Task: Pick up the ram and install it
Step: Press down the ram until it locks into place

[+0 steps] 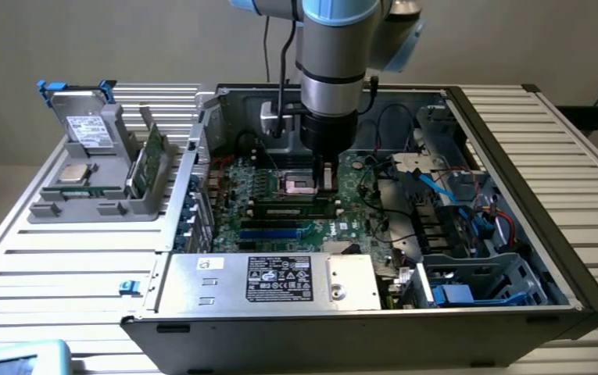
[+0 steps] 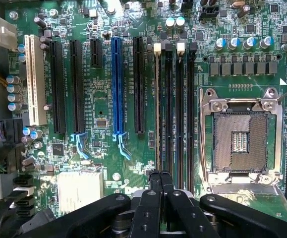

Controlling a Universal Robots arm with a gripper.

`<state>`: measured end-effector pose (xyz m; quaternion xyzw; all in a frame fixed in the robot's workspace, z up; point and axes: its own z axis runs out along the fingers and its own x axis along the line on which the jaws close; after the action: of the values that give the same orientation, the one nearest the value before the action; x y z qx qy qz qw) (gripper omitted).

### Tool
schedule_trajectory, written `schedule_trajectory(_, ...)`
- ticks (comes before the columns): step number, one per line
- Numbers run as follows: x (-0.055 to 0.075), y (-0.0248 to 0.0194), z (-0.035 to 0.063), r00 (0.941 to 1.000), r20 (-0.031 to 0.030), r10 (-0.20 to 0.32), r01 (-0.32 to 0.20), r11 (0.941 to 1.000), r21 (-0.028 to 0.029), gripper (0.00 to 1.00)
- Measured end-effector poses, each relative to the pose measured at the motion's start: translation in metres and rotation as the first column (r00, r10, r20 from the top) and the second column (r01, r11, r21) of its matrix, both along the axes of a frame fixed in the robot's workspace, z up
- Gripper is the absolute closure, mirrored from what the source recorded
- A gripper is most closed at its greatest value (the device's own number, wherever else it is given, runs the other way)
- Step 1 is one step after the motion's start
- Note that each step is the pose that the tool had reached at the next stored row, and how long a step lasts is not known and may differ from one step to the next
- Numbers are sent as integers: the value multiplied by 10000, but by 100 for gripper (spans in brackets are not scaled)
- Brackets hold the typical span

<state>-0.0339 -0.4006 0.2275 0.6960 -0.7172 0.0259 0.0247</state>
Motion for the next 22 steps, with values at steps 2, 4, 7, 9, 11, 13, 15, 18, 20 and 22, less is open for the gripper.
schedule_trajectory(2, 0, 0, -4, 10000, 0, 0, 0, 10000, 1, 89)
schedule_trajectory(4, 0, 0, -8, 10000, 0, 0, 0, 10000, 0, 89)
schedule_trajectory(7, -1, 1, 0, 10000, -2, -2, 2, 10000, 9, 89)
schedule_trajectory(9, -22, 1, 48, 10000, -13, -2, 2, 10000, 4, 89)
schedule_trajectory(11, -95, 0, 66, 10000, -15, -1, 1, 10000, 5, 89)
schedule_trajectory(13, -186, 0, 68, 10000, -16, 0, 0, 10000, 2, 89)
schedule_trajectory(15, -278, 0, 68, 10000, -16, -1, 1, 10000, 2, 89)
schedule_trajectory(18, -412, 0, 68, 10000, -16, 0, 0, 10000, 1, 89)
schedule_trajectory(20, -475, 1, 67, 10000, -16, -1, 1, 10000, 2, 89)
schedule_trajectory(22, -498, 16, 66, 10000, -16, -1, 1, 10000, 2, 89)
